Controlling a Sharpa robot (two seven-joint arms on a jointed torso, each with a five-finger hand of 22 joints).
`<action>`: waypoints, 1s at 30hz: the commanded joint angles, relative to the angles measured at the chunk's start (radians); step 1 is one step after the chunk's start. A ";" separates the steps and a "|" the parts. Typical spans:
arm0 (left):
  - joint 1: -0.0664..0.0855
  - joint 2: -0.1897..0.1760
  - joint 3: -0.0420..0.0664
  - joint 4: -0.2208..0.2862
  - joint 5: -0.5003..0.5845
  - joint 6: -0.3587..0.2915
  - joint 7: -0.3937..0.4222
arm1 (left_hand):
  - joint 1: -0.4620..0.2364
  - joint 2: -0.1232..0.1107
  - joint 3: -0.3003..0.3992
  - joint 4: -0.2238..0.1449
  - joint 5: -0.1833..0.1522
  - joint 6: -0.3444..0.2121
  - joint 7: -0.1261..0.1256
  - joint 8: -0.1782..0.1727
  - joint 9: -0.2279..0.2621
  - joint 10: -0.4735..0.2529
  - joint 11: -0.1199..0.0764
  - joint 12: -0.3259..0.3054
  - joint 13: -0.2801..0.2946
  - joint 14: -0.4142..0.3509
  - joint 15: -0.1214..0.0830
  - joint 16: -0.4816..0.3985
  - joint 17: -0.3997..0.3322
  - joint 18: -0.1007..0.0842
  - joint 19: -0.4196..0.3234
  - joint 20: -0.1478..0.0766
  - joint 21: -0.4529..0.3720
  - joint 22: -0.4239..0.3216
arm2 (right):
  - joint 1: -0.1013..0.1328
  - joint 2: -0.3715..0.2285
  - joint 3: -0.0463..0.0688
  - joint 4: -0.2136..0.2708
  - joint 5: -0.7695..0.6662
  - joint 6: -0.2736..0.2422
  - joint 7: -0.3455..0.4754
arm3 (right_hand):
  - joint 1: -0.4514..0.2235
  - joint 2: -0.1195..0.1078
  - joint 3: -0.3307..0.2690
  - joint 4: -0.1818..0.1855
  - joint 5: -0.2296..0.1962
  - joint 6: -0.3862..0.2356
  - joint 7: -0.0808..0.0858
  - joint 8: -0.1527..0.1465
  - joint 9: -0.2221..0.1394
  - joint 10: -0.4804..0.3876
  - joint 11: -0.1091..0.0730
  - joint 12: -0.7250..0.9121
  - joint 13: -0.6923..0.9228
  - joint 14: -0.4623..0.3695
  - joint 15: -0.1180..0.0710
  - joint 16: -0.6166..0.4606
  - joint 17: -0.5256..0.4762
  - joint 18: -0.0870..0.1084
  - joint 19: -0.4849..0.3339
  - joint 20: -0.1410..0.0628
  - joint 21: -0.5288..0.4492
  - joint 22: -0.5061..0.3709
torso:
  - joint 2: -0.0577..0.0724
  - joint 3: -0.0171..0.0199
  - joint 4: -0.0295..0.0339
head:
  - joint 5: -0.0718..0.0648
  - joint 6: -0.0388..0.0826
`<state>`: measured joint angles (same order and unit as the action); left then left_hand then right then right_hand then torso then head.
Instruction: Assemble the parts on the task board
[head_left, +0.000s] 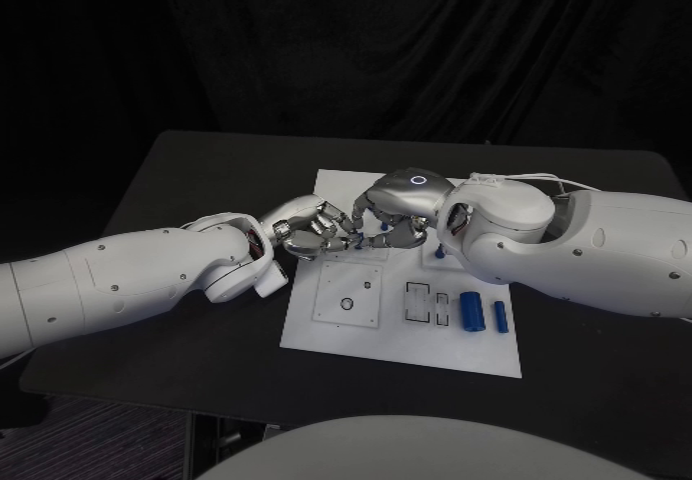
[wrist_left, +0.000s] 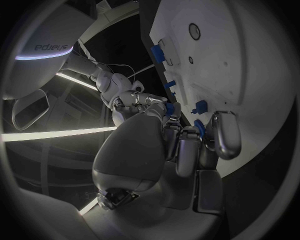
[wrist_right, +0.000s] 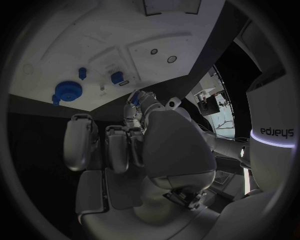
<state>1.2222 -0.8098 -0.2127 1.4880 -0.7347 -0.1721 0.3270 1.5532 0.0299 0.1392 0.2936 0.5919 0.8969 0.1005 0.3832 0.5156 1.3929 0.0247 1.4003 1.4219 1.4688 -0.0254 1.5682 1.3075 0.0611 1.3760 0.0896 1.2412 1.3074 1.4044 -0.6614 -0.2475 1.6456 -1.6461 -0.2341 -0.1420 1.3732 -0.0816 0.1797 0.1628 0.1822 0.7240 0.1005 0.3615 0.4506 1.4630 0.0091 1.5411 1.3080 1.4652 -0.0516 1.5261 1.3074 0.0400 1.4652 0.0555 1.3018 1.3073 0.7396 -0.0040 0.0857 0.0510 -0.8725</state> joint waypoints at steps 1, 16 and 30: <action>0.001 -0.002 0.001 0.002 0.010 0.004 0.006 | 0.016 0.004 0.053 -0.040 0.003 -0.002 -0.004 0.020 0.048 0.008 -0.001 0.006 0.019 0.101 -0.002 0.001 0.262 0.013 0.001 -0.007 0.008 0.166 | -0.002 -0.012 0.000 0.005 -0.006 -0.006 0.007 | -0.011 -0.002 -0.004 0.009 -0.022 -0.030 0.003 -0.018 -0.014 0.049 -0.001 -0.010 0.200 0.088 -0.003 -0.013 0.223 0.024 -0.006 -0.001 -0.022 0.179 | 0.000 -0.0001 0.0004 | 0.001 0.000; 0.002 -0.053 0.001 0.036 -0.014 -0.033 -0.072 | 0.008 -0.008 0.079 -0.036 0.005 0.000 -0.006 0.029 0.055 0.017 -0.003 0.013 0.023 0.102 -0.004 0.003 0.263 0.011 0.009 -0.008 0.022 0.169 | 0.005 -0.145 0.000 0.040 -0.006 -0.113 0.017 | -0.011 -0.006 -0.017 0.030 -0.065 -0.089 0.010 -0.046 -0.052 0.026 0.007 -0.024 0.179 0.077 0.004 -0.042 0.203 0.032 -0.025 0.005 -0.065 0.167 | 0.000 0.0007 0.0000 | 0.015 0.000; 0.106 -0.042 0.001 0.035 -0.212 0.196 -0.427 | -0.065 -0.040 0.233 -0.011 0.006 -0.048 -0.014 0.124 0.171 0.006 -0.009 -0.002 0.010 0.102 -0.010 0.003 0.263 0.010 0.014 -0.013 0.031 0.169 | 0.019 -0.240 0.000 0.031 -0.004 -0.112 -0.034 | -0.015 0.006 -0.023 0.072 -0.089 -0.056 0.012 -0.024 -0.069 0.006 0.009 -0.037 0.158 0.066 0.006 -0.076 0.180 0.039 -0.040 0.008 -0.106 0.156 | -0.007 0.0069 -0.0033 | 0.015 0.000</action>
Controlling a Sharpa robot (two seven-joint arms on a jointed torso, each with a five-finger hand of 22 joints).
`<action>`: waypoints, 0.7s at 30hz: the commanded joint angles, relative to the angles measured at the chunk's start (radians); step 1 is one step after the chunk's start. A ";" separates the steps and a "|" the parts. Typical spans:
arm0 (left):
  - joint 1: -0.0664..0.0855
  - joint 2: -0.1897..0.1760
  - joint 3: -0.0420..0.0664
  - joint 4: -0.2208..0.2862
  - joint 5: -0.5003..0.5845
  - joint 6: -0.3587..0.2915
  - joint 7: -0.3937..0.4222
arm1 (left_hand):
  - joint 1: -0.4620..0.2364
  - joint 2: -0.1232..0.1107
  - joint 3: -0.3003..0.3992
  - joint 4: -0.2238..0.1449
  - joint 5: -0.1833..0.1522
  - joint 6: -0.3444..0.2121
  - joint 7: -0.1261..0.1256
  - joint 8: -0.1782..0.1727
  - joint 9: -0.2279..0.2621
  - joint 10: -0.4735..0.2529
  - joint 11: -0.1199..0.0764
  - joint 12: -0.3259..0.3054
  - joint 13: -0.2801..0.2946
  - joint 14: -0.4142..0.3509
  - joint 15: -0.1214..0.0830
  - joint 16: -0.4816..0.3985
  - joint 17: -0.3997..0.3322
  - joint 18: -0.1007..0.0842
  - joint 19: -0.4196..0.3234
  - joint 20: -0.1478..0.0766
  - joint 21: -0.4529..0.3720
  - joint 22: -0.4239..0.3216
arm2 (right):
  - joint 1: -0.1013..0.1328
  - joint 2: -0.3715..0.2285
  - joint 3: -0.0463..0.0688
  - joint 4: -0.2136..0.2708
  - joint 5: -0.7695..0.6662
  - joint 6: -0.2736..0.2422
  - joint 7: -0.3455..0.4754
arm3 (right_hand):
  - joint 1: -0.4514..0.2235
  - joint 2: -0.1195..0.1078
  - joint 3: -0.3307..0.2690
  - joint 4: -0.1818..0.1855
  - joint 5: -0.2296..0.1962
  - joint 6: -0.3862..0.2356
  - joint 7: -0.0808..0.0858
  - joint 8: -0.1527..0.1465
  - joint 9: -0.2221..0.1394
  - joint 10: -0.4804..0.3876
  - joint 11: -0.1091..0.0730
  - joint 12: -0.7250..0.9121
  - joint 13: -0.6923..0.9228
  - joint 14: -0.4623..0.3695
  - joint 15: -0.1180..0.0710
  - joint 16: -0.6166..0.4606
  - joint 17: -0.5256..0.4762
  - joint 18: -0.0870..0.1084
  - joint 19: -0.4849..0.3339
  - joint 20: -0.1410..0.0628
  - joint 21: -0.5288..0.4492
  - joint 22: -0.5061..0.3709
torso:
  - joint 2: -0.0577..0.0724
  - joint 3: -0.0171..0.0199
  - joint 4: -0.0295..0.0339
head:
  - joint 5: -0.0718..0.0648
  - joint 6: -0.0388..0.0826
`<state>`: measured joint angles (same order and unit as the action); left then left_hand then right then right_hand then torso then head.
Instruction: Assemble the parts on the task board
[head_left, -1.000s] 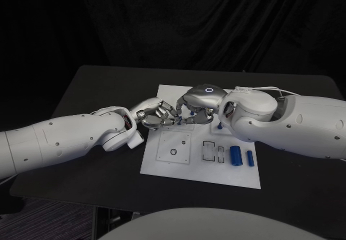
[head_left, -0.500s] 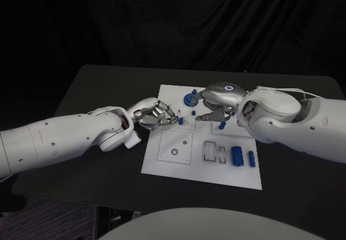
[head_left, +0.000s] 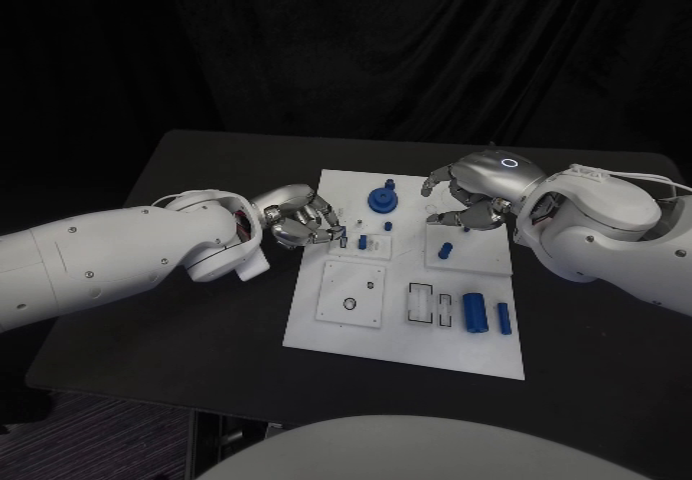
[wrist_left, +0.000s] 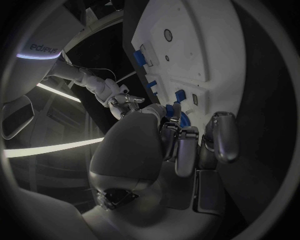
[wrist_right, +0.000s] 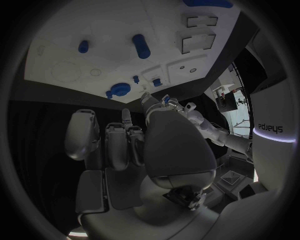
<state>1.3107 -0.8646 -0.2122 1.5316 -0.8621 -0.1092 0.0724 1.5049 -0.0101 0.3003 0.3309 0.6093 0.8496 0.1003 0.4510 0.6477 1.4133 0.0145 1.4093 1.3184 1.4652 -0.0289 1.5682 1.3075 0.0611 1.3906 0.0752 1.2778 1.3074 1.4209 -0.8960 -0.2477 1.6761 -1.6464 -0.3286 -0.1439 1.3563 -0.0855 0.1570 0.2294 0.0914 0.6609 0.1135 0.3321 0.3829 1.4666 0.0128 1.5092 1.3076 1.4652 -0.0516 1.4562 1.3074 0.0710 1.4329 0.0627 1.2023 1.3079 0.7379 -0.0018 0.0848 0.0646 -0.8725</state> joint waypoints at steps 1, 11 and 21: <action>0.027 0.022 0.001 -0.017 -0.093 0.154 -0.200 | -0.018 -0.001 0.078 -0.049 -0.013 -0.002 -0.013 0.058 0.042 -0.018 0.001 -0.014 0.112 0.106 -0.007 0.003 0.263 0.011 -0.003 0.001 -0.009 0.168 | 0.002 -0.007 0.000 0.000 0.002 -0.017 -0.034 | 0.002 0.010 0.000 0.007 0.002 0.009 -0.001 0.006 -0.002 0.001 0.005 -0.006 0.157 0.065 0.006 -0.007 0.180 0.009 -0.008 0.001 -0.009 0.155 | -0.009 0.0068 -0.0038 | 0.003 0.000; 0.062 0.110 0.001 -0.094 -0.121 0.306 -0.361 | -0.030 -0.010 0.102 -0.057 -0.016 -0.014 -0.012 0.062 0.056 -0.023 0.002 -0.018 0.109 0.106 -0.006 0.003 0.263 0.012 -0.007 0.001 -0.014 0.166 | 0.002 -0.012 0.000 -0.008 0.041 -0.021 -0.052 | 0.013 0.015 0.002 0.012 0.007 0.026 0.001 0.014 -0.008 -0.002 0.006 -0.009 0.153 0.066 0.006 -0.005 0.181 0.009 -0.008 0.001 -0.013 0.154 | -0.024 0.0175 -0.0120 | 0.012 0.000; 0.065 0.170 0.001 -0.128 -0.125 0.348 -0.460 | -0.089 -0.018 0.156 -0.076 -0.033 -0.031 -0.013 0.092 0.111 -0.010 0.001 -0.003 0.120 0.106 -0.007 0.003 0.263 0.012 -0.003 0.000 -0.011 0.167 | -0.001 -0.005 0.000 -0.018 0.045 -0.003 -0.055 | 0.017 0.019 0.004 0.013 0.009 0.031 0.002 0.016 -0.010 -0.005 0.007 -0.011 0.149 0.066 0.007 -0.008 0.179 0.010 -0.010 0.001 -0.021 0.152 | -0.038 0.0267 -0.0210 | 0.026 0.000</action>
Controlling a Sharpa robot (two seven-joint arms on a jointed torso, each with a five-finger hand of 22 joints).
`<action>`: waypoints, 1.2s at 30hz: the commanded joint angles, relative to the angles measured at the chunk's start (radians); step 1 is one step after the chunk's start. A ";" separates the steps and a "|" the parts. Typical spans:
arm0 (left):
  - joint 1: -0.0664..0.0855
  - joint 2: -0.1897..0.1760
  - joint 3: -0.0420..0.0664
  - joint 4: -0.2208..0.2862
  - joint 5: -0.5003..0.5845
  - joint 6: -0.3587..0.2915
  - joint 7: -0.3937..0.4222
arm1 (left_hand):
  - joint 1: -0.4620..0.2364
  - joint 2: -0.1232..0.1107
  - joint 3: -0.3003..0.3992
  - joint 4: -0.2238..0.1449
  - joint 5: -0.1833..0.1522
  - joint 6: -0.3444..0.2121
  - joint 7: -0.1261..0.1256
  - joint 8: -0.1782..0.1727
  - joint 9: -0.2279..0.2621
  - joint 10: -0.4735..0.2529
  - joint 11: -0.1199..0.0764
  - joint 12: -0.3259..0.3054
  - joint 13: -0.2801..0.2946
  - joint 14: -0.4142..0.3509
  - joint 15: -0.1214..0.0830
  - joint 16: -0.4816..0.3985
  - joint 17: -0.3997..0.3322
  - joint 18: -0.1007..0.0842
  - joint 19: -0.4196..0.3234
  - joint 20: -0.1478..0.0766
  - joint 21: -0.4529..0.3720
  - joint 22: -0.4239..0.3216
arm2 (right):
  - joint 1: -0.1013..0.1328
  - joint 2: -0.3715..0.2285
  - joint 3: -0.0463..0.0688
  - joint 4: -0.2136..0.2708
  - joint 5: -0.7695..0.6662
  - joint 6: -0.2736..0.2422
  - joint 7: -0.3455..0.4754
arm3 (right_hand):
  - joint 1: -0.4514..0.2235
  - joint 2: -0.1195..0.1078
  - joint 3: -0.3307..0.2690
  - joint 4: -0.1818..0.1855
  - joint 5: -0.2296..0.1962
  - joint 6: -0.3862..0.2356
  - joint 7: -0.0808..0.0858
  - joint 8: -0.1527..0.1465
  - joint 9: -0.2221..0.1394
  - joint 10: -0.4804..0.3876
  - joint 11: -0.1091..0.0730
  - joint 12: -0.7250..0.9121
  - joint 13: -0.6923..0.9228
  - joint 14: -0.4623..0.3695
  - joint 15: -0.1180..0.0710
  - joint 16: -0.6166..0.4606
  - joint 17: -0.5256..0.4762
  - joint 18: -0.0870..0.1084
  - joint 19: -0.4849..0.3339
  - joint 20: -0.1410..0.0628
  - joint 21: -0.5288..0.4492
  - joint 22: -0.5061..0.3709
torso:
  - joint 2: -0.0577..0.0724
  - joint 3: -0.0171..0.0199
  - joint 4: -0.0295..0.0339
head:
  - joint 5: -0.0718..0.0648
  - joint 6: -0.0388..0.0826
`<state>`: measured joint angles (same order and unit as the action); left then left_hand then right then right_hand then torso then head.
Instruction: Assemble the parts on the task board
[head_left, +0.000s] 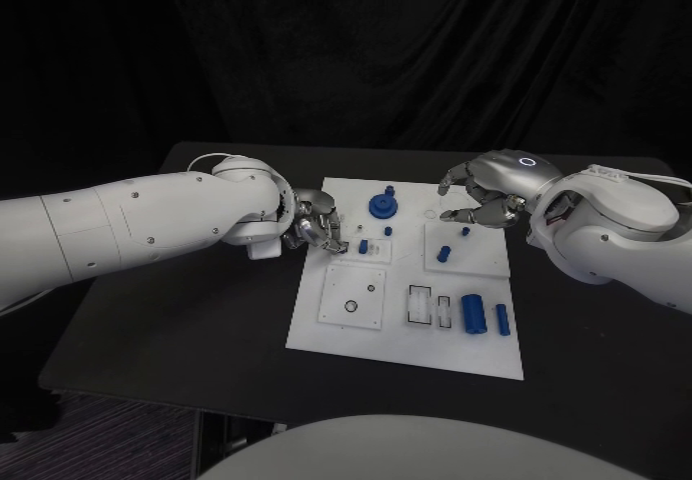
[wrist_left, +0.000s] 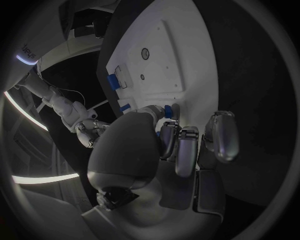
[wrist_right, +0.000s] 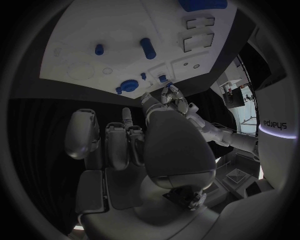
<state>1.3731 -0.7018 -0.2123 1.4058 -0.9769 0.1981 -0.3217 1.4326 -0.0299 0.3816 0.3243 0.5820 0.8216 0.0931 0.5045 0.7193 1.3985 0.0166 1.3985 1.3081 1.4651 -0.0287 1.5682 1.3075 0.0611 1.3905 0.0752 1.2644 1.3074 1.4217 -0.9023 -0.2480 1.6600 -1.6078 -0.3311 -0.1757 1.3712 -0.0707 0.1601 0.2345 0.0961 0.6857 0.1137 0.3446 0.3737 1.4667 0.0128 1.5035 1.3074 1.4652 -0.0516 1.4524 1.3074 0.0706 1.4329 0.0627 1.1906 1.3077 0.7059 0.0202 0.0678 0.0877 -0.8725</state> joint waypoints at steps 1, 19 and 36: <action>0.003 0.010 0.001 -0.003 -0.011 0.037 -0.069 | -0.016 0.002 0.075 -0.069 -0.006 -0.003 -0.006 0.038 0.040 0.005 -0.001 0.008 0.130 0.106 -0.007 0.003 0.263 0.012 -0.003 0.000 0.002 0.167 | -0.002 0.002 0.001 -0.002 0.007 0.002 -0.023 | 0.002 0.004 0.001 0.008 0.004 0.006 0.002 0.003 -0.001 -0.005 0.007 -0.006 0.150 0.066 0.007 -0.004 0.179 0.011 -0.010 0.001 -0.009 0.152 | -0.008 0.0050 -0.0042 | 0.004 0.000; 0.003 0.029 0.001 -0.003 -0.011 -0.001 -0.088 | -0.059 0.002 0.100 -0.080 -0.004 -0.005 -0.011 0.056 0.074 0.017 -0.005 0.020 0.139 0.106 -0.011 0.003 0.263 0.010 0.006 -0.003 0.012 0.169 | -0.013 0.009 0.001 -0.014 0.007 0.054 -0.032 | 0.013 0.011 0.004 0.010 0.025 0.010 0.004 0.003 -0.011 -0.014 0.009 -0.013 0.139 0.062 0.008 -0.016 0.171 0.014 -0.015 0.003 -0.027 0.147 | -0.007 0.0032 -0.0028 | 0.009 0.000; 0.002 0.059 0.001 -0.013 -0.060 -0.058 -0.107 | -0.094 -0.007 0.111 -0.098 -0.006 0.009 -0.020 0.067 0.097 0.044 -0.013 0.045 0.157 0.106 -0.018 0.003 0.263 0.006 0.024 -0.009 0.034 0.175 | -0.020 0.012 0.001 -0.020 0.007 0.090 -0.041 | 0.019 0.013 0.006 0.010 0.038 0.015 0.004 0.004 -0.018 -0.021 0.009 -0.018 0.132 0.059 0.009 -0.026 0.164 0.016 -0.020 0.003 -0.043 0.143 | -0.007 0.0031 -0.0040 | 0.006 0.000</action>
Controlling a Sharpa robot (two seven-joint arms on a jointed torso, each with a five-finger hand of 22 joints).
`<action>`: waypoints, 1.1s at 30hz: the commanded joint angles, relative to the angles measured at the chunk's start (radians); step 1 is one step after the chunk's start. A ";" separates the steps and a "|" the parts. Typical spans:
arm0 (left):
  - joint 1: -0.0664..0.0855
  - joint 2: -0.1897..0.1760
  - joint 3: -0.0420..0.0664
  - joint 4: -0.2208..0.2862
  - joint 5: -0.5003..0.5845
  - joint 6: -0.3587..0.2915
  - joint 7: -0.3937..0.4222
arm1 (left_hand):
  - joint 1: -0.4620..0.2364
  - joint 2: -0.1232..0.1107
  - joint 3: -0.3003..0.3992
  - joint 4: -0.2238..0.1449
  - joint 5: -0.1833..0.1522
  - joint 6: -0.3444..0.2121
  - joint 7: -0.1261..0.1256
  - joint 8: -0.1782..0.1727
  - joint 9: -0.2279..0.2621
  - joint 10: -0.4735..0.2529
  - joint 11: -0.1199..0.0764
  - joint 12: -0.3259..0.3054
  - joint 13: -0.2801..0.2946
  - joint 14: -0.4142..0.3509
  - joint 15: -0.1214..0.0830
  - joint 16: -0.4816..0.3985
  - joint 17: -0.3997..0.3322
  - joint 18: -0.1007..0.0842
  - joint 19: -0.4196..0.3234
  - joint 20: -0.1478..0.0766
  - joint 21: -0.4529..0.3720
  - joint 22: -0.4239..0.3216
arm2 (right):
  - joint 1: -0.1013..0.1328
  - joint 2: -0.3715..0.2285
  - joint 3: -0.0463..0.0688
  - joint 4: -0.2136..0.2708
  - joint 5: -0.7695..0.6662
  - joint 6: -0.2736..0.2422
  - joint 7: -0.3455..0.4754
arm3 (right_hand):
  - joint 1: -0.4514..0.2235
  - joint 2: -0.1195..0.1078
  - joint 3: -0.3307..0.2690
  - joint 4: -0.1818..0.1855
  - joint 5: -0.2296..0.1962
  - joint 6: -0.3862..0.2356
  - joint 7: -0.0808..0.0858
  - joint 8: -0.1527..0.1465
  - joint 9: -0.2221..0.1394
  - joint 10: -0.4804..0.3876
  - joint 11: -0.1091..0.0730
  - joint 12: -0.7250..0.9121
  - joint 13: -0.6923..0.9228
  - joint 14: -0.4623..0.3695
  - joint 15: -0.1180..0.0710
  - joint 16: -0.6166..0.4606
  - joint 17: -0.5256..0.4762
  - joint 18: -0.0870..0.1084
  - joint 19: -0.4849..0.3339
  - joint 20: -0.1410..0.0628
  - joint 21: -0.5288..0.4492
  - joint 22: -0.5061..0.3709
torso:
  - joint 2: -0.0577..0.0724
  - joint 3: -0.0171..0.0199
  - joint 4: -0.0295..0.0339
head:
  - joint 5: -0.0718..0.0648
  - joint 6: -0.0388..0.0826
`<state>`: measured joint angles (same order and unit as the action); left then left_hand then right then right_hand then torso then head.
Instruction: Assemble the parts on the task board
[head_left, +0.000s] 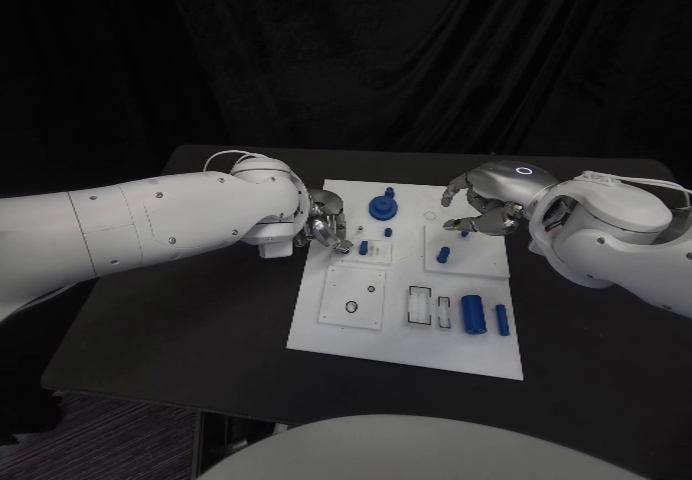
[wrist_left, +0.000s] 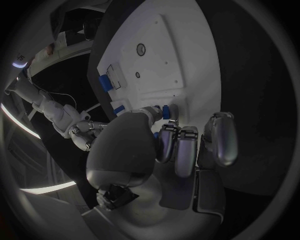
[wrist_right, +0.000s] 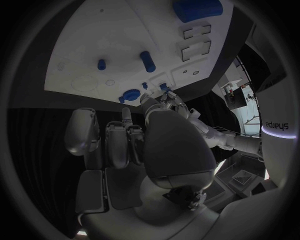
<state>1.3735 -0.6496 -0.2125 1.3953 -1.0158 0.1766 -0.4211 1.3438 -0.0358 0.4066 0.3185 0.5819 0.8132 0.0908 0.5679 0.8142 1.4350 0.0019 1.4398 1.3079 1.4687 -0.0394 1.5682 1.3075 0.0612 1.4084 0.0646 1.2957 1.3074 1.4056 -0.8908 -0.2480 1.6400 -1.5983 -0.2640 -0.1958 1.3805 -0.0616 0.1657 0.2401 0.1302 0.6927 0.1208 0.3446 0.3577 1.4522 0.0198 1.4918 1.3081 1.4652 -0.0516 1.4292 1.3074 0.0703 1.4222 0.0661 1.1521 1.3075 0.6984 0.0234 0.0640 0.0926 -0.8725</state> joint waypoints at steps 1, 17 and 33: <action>0.002 0.010 0.001 -0.005 -0.022 -0.040 -0.011 | -0.006 -0.001 0.086 -0.092 -0.006 0.017 -0.018 0.003 0.002 0.007 0.001 0.004 0.157 0.102 -0.007 0.003 0.263 0.006 0.006 0.002 0.003 0.175 | -0.004 0.001 0.001 0.000 -0.002 0.024 -0.021 | 0.010 0.004 0.000 0.005 0.004 0.008 -0.003 0.004 -0.002 -0.007 0.002 -0.007 0.131 0.059 0.009 -0.002 0.164 0.017 -0.009 0.000 -0.004 0.143 | 0.000 0.0002 -0.0005 | 0.002 0.000; 0.001 0.040 0.001 -0.040 -0.026 -0.019 -0.042 | -0.022 -0.014 0.087 -0.107 -0.022 0.020 -0.021 0.001 0.011 0.015 -0.003 0.011 0.162 0.102 -0.012 0.003 0.263 0.004 0.013 -0.003 0.010 0.177 | -0.013 0.003 0.001 -0.002 -0.002 0.040 -0.022 | 0.012 0.003 0.000 0.004 0.007 0.012 -0.002 0.006 -0.003 -0.009 0.002 -0.008 0.129 0.058 0.009 -0.005 0.162 0.017 -0.010 0.000 -0.009 0.142 | 0.000 0.0008 -0.0010 | 0.007 0.000; -0.001 0.040 0.001 -0.044 -0.026 -0.008 -0.027 | -0.042 -0.024 0.084 -0.122 -0.045 0.020 -0.024 -0.002 0.019 0.018 -0.005 0.013 0.164 0.102 -0.014 0.003 0.263 0.004 0.015 -0.006 0.009 0.177 | -0.017 0.006 0.001 -0.003 -0.002 0.051 -0.023 | 0.013 0.003 0.000 0.004 0.008 0.013 -0.002 0.006 -0.004 -0.008 0.003 -0.008 0.129 0.058 0.010 -0.006 0.162 0.018 -0.011 0.000 -0.010 0.142 | 0.000 0.0002 0.0002 | 0.009 0.000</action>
<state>1.3730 -0.6085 -0.2126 1.3474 -1.0420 0.1582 -0.4593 1.3111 -0.0610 0.4367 0.2546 0.5395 0.8135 0.0911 0.5669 0.8325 1.4452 -0.0015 1.4475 1.3078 1.4689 -0.0466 1.5682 1.3075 0.0613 1.4177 0.0595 1.2997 1.3074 1.3914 -0.8854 -0.2480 1.6371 -1.5977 -0.2235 -0.2017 1.3845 -0.0576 0.1656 0.2400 0.1341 0.6998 0.1207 0.3445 0.3551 1.4487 0.0234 1.4878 1.3076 1.4679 -0.0488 1.4291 1.3074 0.0702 1.4187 0.0697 1.1481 1.3074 0.6985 0.0233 0.0638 0.1017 -0.8725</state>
